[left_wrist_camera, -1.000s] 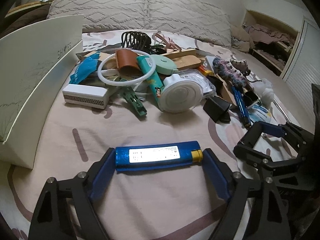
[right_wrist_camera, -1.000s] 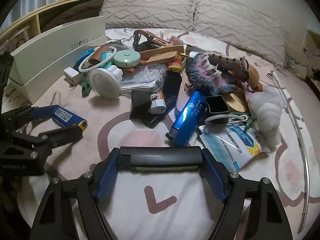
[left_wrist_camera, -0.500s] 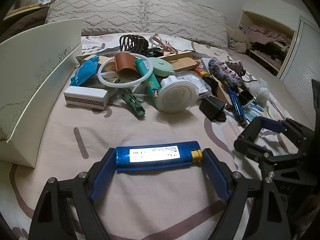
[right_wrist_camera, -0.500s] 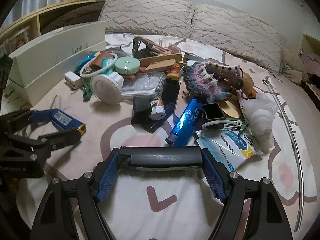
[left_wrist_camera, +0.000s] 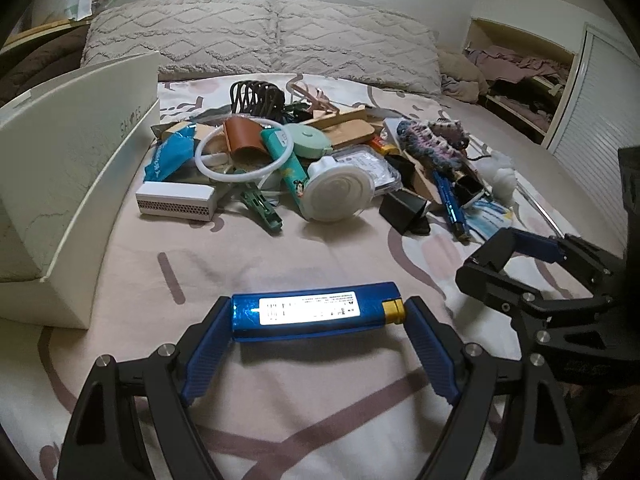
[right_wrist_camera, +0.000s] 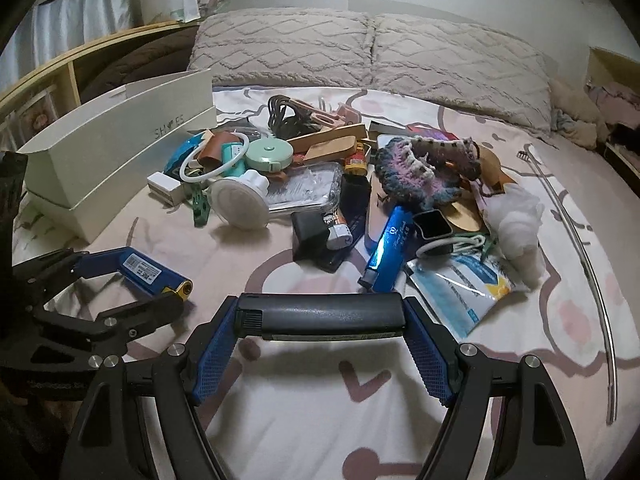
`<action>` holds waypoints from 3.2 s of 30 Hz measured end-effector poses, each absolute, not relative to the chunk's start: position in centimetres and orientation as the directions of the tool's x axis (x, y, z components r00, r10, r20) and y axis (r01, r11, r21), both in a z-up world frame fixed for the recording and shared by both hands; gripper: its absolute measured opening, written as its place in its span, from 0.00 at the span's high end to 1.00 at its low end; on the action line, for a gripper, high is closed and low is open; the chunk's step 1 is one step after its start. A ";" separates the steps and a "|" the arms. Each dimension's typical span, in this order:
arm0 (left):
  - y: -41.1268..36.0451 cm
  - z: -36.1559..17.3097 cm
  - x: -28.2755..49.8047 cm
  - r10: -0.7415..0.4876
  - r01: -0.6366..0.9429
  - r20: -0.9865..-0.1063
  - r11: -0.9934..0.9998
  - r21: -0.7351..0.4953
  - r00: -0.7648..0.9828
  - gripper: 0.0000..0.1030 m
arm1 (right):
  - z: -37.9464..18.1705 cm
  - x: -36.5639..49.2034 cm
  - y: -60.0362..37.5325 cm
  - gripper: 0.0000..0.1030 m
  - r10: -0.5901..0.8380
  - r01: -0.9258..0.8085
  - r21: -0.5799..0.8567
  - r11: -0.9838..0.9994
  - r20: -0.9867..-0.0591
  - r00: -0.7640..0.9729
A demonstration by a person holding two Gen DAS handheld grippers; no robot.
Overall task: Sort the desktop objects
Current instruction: 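Lift and carry the blue lighter and black cylinder with both grippers over the white box, then lower the blue lighter with the left gripper while the right lowers the black cylinder into the box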
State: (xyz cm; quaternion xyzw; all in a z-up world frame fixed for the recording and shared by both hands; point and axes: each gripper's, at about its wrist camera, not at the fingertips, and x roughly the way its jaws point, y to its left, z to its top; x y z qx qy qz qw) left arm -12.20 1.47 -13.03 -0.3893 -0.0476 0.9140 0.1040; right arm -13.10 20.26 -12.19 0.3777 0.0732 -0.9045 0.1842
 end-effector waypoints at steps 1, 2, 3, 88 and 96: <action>1.3 -12.7 -12.1 0.229 -0.156 -0.697 -0.973 -0.168 -0.679 0.17 | -12.0 -12.9 20.3 0.23 -0.280 0.387 0.011 -0.922 -0.708 -0.648; 1.2 -12.4 -11.9 0.229 -0.158 -0.691 -0.973 -0.166 -0.685 0.17 | -11.8 -12.7 20.5 0.23 -0.284 0.383 0.020 -0.924 -0.705 -0.649; 1.0 -12.0 -11.8 0.229 -0.159 -0.683 -0.973 -0.165 -0.694 0.17 | -11.5 -12.6 20.7 0.23 -0.289 0.379 0.029 -0.925 -0.702 -0.651; -26.8 -2.6 -16.5 -0.104 0.087 -0.717 -0.994 0.061 -0.689 0.17 | -3.4 -17.6 -11.2 0.23 -0.450 0.770 0.013 -0.638 -0.817 -0.360; -27.2 -4.1 -17.0 -0.097 0.055 -0.783 -0.995 0.080 -0.614 0.17 | -4.3 -17.7 -11.8 0.23 -0.397 0.779 0.005 -0.627 -0.862 -0.315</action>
